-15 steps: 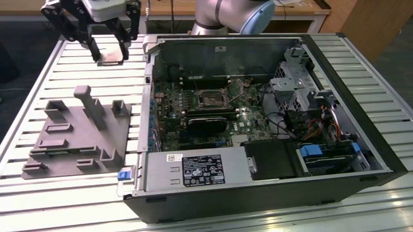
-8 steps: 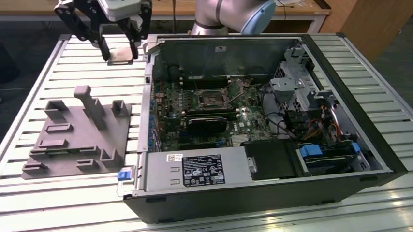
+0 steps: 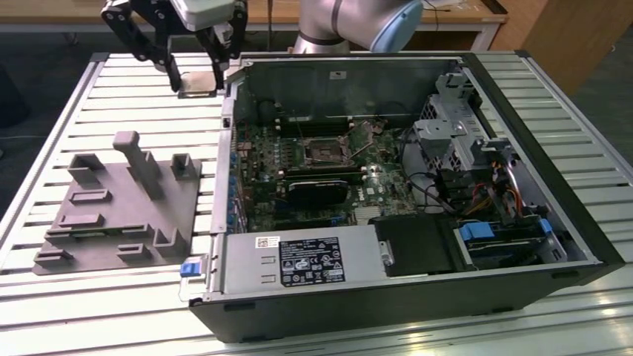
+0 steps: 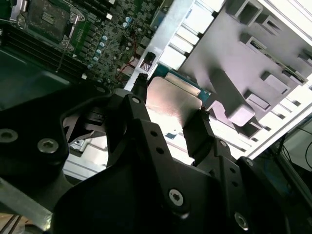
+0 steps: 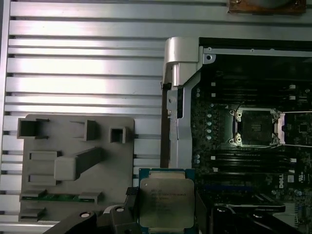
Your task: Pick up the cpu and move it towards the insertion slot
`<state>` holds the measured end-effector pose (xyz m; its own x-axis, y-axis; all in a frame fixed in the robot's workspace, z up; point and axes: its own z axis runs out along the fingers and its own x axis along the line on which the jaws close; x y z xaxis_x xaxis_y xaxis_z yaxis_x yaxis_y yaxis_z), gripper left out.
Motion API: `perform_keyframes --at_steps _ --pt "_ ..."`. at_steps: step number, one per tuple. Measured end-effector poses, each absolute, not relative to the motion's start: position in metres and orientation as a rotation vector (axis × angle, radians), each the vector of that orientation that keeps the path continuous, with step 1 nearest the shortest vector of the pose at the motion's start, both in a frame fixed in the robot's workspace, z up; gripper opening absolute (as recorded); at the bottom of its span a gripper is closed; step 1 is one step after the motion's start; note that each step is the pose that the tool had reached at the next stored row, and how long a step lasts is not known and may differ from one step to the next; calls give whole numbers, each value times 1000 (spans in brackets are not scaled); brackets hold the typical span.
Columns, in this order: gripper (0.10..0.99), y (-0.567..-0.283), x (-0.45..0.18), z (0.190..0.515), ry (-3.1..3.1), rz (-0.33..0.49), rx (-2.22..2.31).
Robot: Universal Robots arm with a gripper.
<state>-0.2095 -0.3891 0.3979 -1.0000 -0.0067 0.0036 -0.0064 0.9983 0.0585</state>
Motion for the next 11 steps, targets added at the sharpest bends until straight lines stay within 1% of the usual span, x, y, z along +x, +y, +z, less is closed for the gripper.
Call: perform_keyframes --at_steps 11 --pt "545 -387 -185 398 -3137 -92 10"
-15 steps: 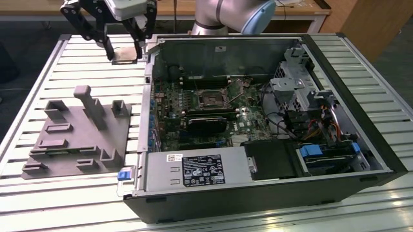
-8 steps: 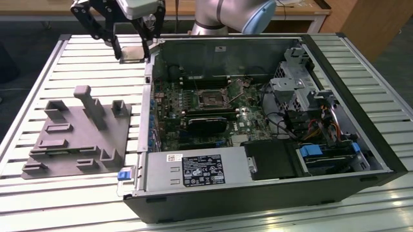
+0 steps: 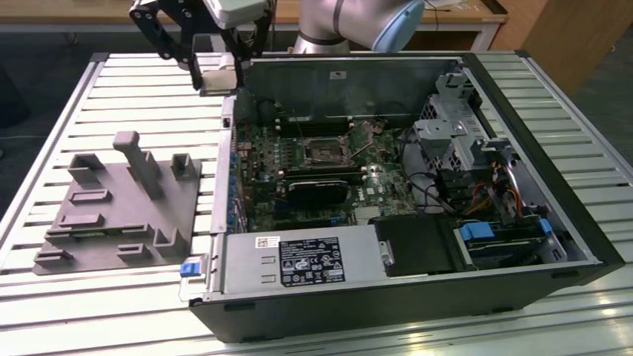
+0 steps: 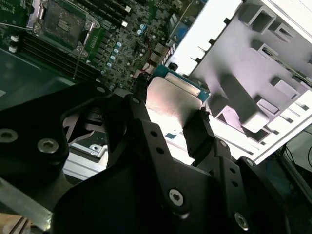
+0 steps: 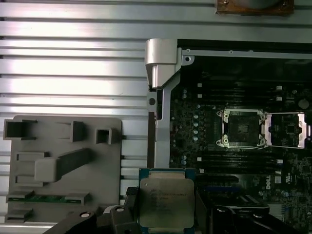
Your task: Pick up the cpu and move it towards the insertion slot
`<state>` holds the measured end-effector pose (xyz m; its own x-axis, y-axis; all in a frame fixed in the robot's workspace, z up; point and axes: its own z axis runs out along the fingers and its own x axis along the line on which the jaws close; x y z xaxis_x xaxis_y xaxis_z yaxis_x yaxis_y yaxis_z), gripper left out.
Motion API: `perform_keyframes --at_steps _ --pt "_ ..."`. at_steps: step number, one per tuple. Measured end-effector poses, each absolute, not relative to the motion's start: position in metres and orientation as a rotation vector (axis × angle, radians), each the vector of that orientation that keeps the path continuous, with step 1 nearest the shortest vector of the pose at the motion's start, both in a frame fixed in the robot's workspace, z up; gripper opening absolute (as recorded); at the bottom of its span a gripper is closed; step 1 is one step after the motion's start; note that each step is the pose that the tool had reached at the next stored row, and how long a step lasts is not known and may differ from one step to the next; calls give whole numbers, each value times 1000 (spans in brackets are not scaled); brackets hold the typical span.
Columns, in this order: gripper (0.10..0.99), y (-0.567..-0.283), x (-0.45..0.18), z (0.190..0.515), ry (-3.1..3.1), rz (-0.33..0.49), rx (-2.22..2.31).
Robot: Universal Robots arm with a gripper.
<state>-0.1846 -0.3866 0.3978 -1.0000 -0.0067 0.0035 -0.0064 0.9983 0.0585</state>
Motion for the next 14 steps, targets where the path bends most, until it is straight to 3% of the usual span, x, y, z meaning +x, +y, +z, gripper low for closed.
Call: perform_keyframes --at_steps 14 --pt "545 -382 -146 398 -3136 -92 10"
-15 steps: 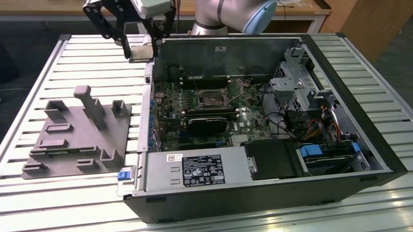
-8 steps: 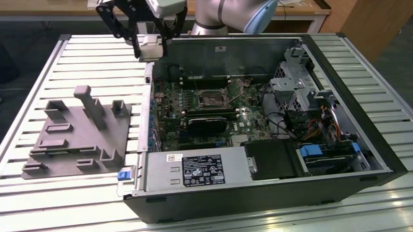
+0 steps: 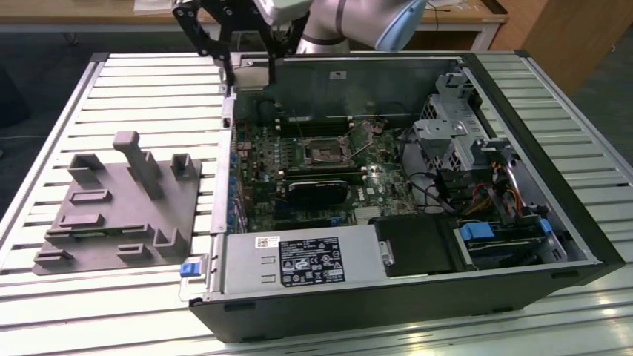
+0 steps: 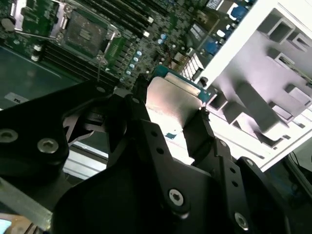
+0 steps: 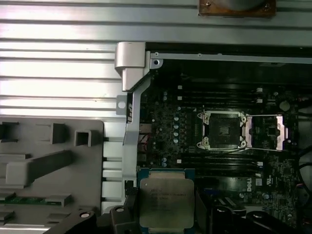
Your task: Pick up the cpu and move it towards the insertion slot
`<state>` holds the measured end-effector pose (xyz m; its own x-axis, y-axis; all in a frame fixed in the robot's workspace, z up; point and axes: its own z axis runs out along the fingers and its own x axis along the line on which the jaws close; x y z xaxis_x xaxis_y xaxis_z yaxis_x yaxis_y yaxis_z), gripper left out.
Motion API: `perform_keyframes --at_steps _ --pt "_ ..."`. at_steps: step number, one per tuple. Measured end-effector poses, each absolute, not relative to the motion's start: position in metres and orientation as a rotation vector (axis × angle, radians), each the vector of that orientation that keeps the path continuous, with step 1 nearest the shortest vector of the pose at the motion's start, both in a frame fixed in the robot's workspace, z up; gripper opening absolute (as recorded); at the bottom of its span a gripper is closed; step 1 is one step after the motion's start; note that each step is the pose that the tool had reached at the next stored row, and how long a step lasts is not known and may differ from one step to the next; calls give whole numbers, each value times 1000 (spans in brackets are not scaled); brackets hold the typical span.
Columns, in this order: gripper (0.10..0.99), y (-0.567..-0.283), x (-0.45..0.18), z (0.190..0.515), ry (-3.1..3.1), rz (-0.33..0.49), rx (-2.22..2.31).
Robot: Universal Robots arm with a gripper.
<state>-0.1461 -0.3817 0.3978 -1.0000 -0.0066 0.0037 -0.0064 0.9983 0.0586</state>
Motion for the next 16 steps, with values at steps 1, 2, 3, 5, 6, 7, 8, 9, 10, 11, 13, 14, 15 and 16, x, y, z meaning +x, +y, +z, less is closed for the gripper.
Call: perform_keyframes --at_steps 1,2,3,5,6,7,8,9,10,11,13,14,15,16 --pt "545 -381 -142 398 -3136 -92 10" --pt "545 -381 -139 398 -3136 -92 10" --pt "545 -381 -135 398 -3136 -92 10" --pt "545 -380 -130 398 -3136 -92 10" --pt "545 -380 -128 398 -3136 -92 10" --pt "545 -379 -126 398 -3136 -92 10" --pt "545 -379 -124 398 -3136 -92 10" --pt "545 -379 -122 398 -3136 -92 10" --pt "545 -378 -120 398 -3136 -92 10" --pt "545 -378 -118 398 -3136 -92 10" --pt "545 -377 -114 398 -3136 -92 10" --pt "545 -377 -112 398 -3136 -92 10" --pt "545 -377 -110 398 -3136 -92 10" --pt "545 -376 -108 398 -3136 -92 10"
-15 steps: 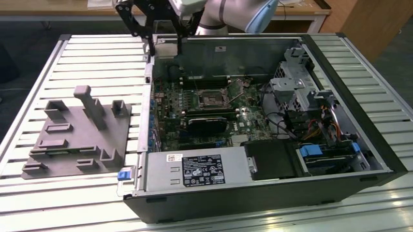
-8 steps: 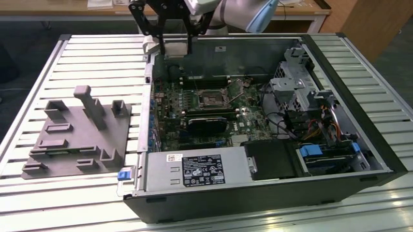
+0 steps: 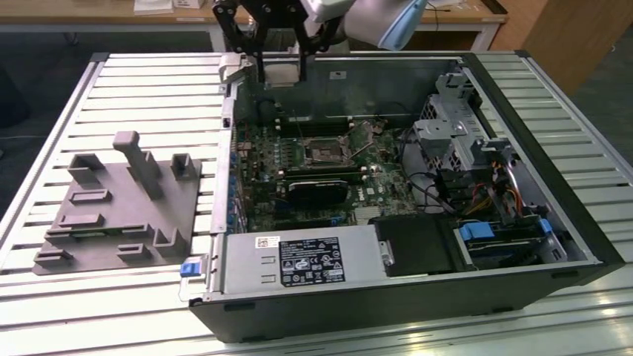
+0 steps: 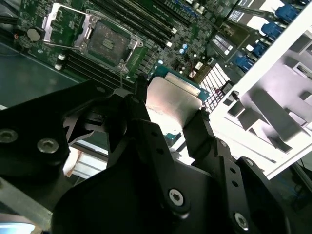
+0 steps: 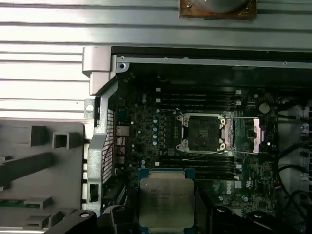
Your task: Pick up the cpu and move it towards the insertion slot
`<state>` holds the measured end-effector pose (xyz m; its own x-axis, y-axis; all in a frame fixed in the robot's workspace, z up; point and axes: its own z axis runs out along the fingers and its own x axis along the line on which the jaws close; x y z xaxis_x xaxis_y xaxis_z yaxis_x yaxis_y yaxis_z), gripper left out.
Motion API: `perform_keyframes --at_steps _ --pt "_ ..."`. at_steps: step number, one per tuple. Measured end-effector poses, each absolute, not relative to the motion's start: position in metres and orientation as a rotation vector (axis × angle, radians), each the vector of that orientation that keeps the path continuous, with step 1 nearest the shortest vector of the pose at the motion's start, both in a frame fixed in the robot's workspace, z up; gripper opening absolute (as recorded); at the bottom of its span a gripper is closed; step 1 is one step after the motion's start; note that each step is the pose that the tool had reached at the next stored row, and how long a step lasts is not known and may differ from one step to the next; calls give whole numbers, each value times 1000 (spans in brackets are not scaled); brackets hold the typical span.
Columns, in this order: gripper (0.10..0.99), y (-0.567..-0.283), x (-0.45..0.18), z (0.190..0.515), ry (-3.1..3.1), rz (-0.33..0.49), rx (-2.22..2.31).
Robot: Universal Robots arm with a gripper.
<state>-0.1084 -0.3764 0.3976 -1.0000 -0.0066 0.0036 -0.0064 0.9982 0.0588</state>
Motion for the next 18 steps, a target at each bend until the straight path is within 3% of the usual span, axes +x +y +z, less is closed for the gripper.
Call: perform_keyframes --at_steps 18 --pt "545 -361 -70 397 -3136 -93 10"
